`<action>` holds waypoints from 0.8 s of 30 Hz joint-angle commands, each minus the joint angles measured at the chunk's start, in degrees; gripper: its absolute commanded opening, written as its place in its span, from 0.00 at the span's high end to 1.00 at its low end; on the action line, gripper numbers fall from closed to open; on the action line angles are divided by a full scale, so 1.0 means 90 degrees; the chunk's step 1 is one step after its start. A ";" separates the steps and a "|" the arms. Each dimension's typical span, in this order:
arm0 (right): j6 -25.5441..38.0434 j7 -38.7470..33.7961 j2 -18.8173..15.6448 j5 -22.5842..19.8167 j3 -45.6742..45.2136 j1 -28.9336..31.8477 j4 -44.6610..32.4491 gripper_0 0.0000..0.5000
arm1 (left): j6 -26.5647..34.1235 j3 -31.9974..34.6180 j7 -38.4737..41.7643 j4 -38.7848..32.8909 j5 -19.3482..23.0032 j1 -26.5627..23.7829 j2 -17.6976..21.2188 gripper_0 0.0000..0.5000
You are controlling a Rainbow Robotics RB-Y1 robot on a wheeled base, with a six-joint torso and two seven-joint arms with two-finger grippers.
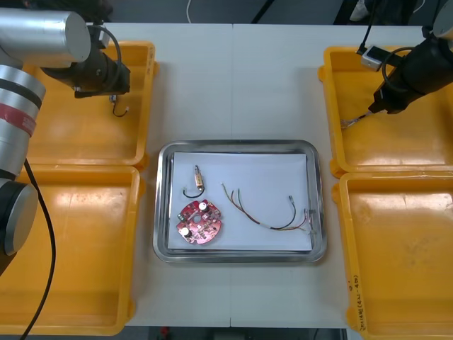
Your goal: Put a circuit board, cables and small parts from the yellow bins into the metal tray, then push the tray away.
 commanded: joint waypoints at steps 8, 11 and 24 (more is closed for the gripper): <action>-0.0134 0.0036 -0.0191 -0.0822 0.0974 -0.0231 -0.0086 0.00 | -0.0616 -0.0415 -0.0380 0.0390 -0.0163 -0.0310 0.0119 0.00; -0.0134 0.0036 -0.0269 -0.1164 0.1326 -0.0231 -0.0096 0.00 | -0.0704 -0.0425 -0.0380 0.0390 -0.0153 -0.0231 0.0119 0.00; -0.0330 0.0036 -0.0572 -0.1984 0.2458 -0.0222 -0.0096 0.00 | -0.1085 -0.0513 -0.0429 0.0390 -0.0124 0.0003 0.0119 0.98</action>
